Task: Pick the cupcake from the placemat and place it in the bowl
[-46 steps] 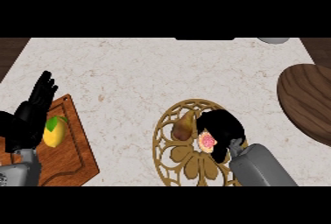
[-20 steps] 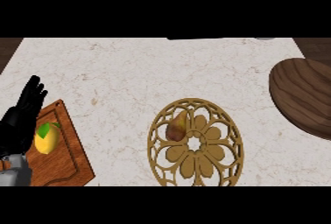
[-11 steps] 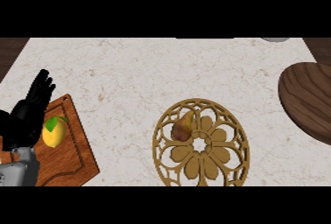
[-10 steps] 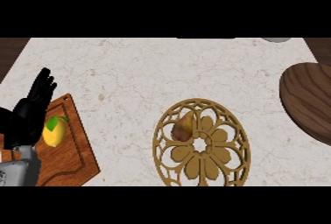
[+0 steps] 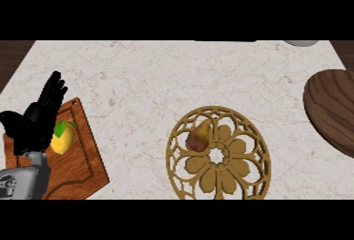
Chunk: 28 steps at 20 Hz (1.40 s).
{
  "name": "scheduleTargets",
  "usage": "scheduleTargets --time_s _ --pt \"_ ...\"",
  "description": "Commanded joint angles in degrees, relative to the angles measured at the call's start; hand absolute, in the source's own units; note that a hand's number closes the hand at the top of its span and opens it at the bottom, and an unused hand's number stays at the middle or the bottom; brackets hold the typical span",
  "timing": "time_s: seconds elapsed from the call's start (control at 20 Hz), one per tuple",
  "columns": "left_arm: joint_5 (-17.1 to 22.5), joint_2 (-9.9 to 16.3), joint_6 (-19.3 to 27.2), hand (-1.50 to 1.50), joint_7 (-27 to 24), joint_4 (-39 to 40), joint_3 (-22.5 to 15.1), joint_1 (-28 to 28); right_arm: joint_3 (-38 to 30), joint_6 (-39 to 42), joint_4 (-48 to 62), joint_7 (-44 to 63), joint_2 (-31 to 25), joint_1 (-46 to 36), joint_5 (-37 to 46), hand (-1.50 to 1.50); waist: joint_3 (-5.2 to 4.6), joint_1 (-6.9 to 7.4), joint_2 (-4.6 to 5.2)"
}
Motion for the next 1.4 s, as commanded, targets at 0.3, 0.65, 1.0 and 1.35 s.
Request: scheduleTargets --time_s 0.3,0.65,1.0,1.35 --pt "0.7 0.2 -1.1 0.0 0.5 0.0 0.2 -2.0 9.8 -10.9 20.7 -4.0 -1.3 -11.8 19.5 1.5 0.05 1.64 0.74" --pt "1.2 0.1 -1.8 0.0 -0.7 0.5 0.6 -1.3 11.8 -5.7 41.9 -10.2 2.0 -21.1 22.2 -1.5 0.2 2.14 0.91" --pt "0.7 1.0 -1.9 0.0 1.4 -0.5 0.6 -1.3 3.0 9.9 50.2 -13.6 3.7 -26.5 10.6 -1.5 0.24 1.8 0.66" --pt "0.8 0.5 -1.7 0.0 0.6 -0.9 0.6 -0.3 -7.0 22.7 57.4 -6.9 -0.6 -30.0 -1.5 -1.5 0.35 1.73 0.91"
